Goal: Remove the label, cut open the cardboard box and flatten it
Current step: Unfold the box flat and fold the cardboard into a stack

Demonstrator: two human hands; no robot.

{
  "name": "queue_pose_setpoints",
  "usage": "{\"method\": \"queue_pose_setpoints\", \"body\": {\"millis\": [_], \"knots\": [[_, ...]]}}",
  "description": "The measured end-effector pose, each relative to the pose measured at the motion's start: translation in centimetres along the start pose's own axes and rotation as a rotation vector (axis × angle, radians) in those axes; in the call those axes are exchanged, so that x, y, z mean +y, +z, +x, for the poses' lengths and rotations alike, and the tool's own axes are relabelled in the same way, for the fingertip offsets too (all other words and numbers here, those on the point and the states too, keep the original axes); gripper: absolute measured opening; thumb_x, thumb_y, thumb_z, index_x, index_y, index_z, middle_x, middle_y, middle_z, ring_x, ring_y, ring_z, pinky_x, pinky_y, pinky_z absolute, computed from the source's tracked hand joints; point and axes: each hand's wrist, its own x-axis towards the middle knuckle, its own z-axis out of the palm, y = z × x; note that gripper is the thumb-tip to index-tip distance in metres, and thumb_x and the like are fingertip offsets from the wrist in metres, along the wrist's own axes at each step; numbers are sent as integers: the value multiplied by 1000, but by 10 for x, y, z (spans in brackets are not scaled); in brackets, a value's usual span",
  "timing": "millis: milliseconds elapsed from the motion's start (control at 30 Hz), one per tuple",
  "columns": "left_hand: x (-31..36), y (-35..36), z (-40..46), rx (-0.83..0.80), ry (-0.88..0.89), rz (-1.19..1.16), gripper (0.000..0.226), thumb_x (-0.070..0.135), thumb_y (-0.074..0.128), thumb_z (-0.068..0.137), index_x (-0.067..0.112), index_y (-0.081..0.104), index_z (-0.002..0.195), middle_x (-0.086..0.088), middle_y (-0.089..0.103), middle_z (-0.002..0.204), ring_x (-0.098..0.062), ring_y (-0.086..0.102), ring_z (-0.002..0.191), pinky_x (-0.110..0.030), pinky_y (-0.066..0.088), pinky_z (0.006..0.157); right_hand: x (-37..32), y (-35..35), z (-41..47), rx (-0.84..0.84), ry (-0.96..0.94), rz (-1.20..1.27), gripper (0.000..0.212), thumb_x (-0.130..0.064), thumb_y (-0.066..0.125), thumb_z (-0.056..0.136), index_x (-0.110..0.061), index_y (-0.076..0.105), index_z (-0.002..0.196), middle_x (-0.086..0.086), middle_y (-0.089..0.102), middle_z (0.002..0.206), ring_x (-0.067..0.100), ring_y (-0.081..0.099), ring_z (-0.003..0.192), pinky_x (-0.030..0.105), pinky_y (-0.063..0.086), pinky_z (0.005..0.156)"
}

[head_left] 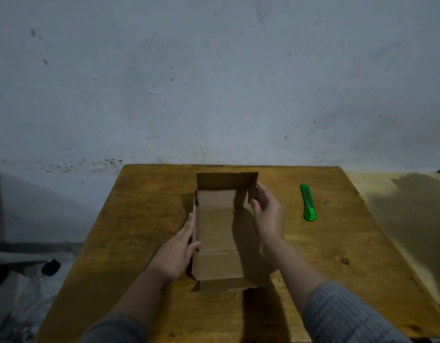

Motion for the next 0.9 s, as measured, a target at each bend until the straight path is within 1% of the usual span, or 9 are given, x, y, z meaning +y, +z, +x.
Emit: {"method": "queue_pose_setpoints", "body": {"millis": [233, 333, 400, 500, 567, 600, 667, 800, 900], "knots": [[-10, 3, -2, 61, 38, -9, 71, 36, 40, 99, 37, -13, 146, 15, 15, 155, -8, 32, 138, -29, 32, 111, 10, 19, 46, 8, -23, -189, 54, -11, 57, 90, -35, 43, 136, -1, 65, 118, 13, 62, 102, 33, 55, 86], [-20, 4, -3, 137, 100, 153, 74, 37, 44, 97, 28, -9, 148, 13, 19, 153, -2, 28, 138, -26, 17, 115, 10, 28, 61, 58, -30, -210, 45, -11, 51, 93, -31, 49, 134, 3, 66, 117, 18, 63, 99, 34, 55, 83], [-25, 3, 0, 120, 20, 190, 76, 40, 43, 97, 27, -14, 146, 16, 16, 152, 1, 22, 138, -27, 7, 115, 7, 34, 72, 96, -34, -230, 41, -14, 52, 93, -28, 53, 131, 4, 68, 114, 19, 65, 96, 35, 56, 78], [-39, 0, 2, 23, -80, 195, 79, 63, 27, 91, 27, -17, 145, 16, 8, 154, 2, 14, 141, -34, -1, 119, 4, 43, 88, 117, 1, -226, 36, -20, 52, 94, -28, 55, 129, 3, 69, 110, 17, 64, 85, 38, 57, 72], [-50, 0, 0, -6, -92, 167, 95, 85, 1, 71, 29, -14, 146, 18, -1, 154, 4, 2, 141, -36, -6, 119, 5, 47, 98, 91, 17, -219, 36, -20, 52, 94, -26, 55, 129, 4, 69, 111, 16, 63, 84, 37, 56, 73], [-57, 0, -1, -6, -94, 172, 104, 90, -9, 63, 29, -11, 147, 18, -3, 154, 4, -2, 141, -37, -7, 119, 7, 48, 103, 55, 20, -228, 37, -18, 52, 94, -25, 54, 131, 5, 69, 113, 17, 64, 89, 37, 56, 77], [-65, 1, -1, 3, -94, 213, 111, 91, -15, 57, 28, -7, 148, 17, -3, 155, 2, -7, 141, -38, -7, 118, 12, 51, 111, -21, 36, -262, 38, -14, 52, 94, -21, 53, 132, 6, 67, 118, 20, 64, 99, 35, 55, 84], [-70, 3, 2, -8, -99, 300, 105, 88, -21, 56, 31, -12, 143, 19, -10, 152, 2, -14, 139, -35, -11, 115, 19, 52, 113, -111, 72, -316, 40, -11, 54, 93, -17, 53, 132, 7, 67, 118, 20, 65, 100, 28, 51, 80], [-71, 6, 1, -6, -96, 353, 107, 87, -23, 56, 29, -10, 145, 19, -11, 150, 1, -16, 139, -37, -11, 115, 21, 48, 104, -147, 71, -408, 47, -15, 55, 93, -18, 44, 138, 10, 63, 124, 22, 63, 103, 29, 52, 83]]}}
